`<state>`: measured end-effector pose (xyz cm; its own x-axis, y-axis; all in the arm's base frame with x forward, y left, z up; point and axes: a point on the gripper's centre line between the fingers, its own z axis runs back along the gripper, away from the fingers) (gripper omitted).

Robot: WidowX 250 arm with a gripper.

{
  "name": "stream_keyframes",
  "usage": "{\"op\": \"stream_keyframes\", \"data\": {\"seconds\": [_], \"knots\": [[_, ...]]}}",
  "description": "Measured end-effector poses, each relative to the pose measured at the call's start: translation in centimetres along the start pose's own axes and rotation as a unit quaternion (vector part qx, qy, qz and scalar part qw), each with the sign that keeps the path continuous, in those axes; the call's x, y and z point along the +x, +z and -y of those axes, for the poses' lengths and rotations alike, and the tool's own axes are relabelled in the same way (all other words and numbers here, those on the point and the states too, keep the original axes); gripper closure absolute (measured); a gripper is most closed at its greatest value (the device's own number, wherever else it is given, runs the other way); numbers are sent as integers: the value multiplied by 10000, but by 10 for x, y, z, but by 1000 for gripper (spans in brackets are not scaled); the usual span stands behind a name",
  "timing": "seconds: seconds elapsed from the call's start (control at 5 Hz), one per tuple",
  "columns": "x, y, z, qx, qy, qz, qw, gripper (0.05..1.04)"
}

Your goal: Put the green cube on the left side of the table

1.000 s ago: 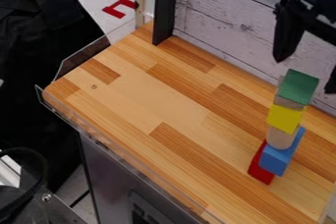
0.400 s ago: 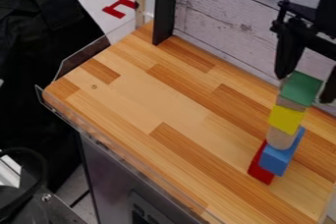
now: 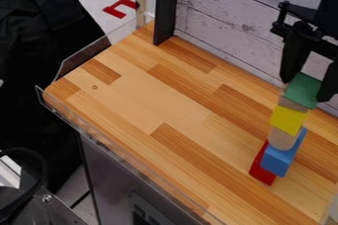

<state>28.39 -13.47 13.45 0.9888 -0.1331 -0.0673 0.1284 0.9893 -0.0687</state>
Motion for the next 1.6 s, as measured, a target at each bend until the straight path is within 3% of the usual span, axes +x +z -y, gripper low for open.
{"op": "stream_keyframes", "data": {"seconds": [0.2,0.4,0.6,0.8,1.2,1.6], "knots": [[0,7,-9,89,116,85,9999,535],[0,34,-24,136,312,449,9984,535],[-1,49,-46,98,650,650,9957,535],[-4,46,-75,87,1041,564,9929,535],[-11,1,-124,555,1643,201,9846,535],[-8,-45,-157,732,1507,211,9856,535]]}}
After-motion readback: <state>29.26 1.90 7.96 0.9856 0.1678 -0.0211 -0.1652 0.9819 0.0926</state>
